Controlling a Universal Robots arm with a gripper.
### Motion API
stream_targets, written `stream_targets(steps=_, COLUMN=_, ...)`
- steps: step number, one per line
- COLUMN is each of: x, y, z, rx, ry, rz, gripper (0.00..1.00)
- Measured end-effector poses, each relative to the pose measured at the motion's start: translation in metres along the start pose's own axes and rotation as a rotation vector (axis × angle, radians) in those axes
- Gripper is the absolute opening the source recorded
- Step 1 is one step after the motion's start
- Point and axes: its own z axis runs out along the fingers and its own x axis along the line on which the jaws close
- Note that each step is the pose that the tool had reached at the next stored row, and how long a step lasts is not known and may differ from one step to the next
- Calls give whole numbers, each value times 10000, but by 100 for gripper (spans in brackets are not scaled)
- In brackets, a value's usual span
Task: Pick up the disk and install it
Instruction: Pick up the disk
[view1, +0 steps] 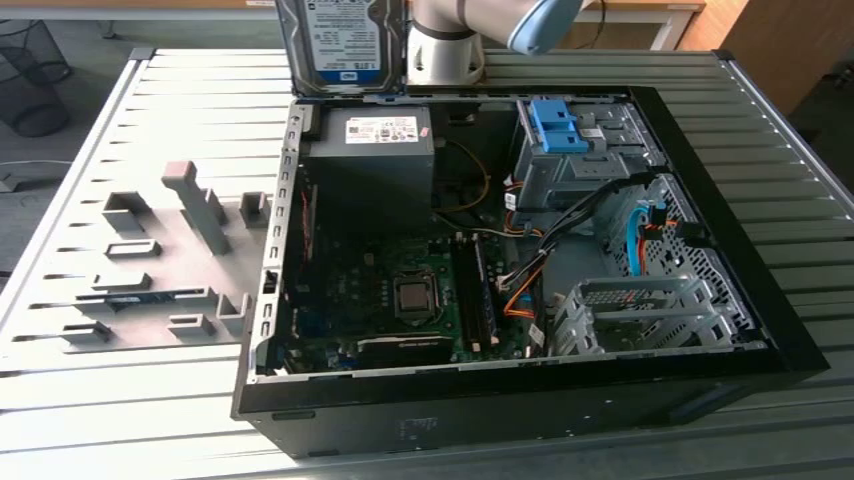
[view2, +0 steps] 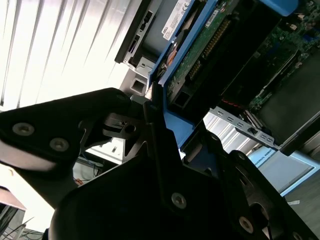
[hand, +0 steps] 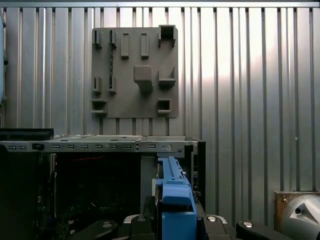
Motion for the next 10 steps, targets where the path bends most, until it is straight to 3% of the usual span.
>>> stream_targets(steps=6, x=-4, y=-196, z=-3, rx=-1, ry=0, rz=0, gripper=36)
stream_targets(steps=10, x=-6, y=-281, z=-4, rx=-2, ry=1, rz=-1, gripper=36)
